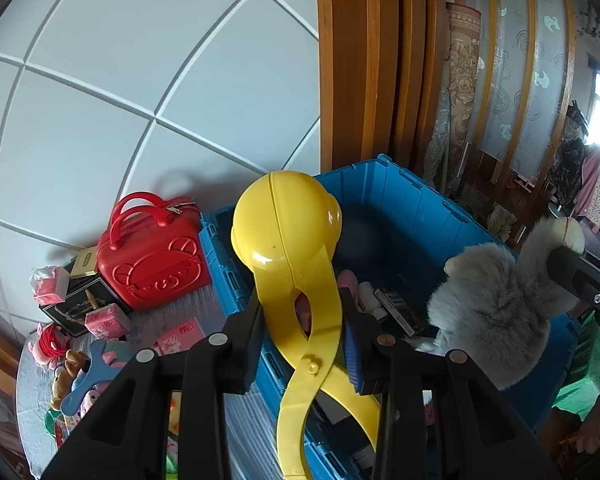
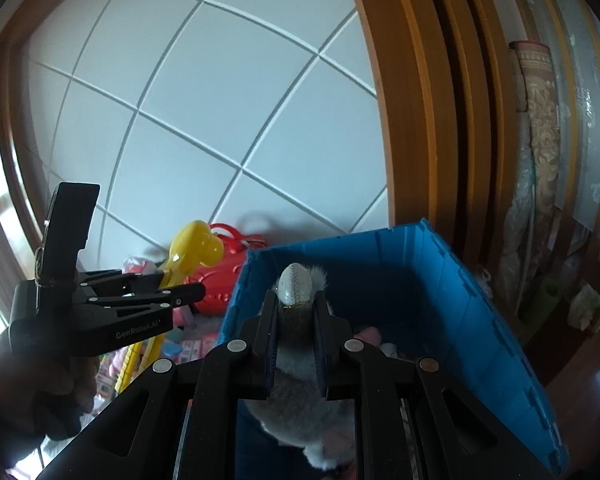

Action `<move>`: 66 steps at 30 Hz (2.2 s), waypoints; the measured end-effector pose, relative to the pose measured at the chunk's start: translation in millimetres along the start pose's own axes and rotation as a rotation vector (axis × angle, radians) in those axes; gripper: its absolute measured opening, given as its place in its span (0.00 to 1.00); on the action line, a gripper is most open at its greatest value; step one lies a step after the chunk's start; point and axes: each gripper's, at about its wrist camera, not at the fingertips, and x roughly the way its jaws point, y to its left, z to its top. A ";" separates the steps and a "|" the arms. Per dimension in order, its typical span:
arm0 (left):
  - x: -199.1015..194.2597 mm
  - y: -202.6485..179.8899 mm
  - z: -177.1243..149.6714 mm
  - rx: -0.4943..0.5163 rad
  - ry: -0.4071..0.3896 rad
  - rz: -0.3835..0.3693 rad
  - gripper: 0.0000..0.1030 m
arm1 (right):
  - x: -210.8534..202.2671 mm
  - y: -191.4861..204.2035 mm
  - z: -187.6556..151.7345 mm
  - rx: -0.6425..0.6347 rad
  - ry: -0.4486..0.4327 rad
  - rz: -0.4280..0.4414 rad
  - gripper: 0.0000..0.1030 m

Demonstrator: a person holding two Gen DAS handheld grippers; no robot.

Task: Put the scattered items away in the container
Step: 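Open both tools to drop the yellow clip toy and grey plush into the crate, then move both tools away from the crate back over the pile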

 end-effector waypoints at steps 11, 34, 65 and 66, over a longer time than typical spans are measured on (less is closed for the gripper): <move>26.7 -41.4 19.6 0.026 0.032 -0.108 0.34 | -7.6 -32.3 2.2 0.030 -0.006 -0.104 0.16; -50.7 35.6 -45.9 -0.125 0.014 0.103 1.00 | -27.5 41.9 -14.8 0.010 -0.009 -0.059 1.00; -139.5 176.2 -182.4 -0.337 0.068 0.284 1.00 | -8.4 201.0 -65.9 -0.132 0.167 0.049 1.00; -142.3 180.1 -185.1 -0.339 0.067 0.287 1.00 | -7.9 204.9 -67.4 -0.134 0.172 0.048 1.00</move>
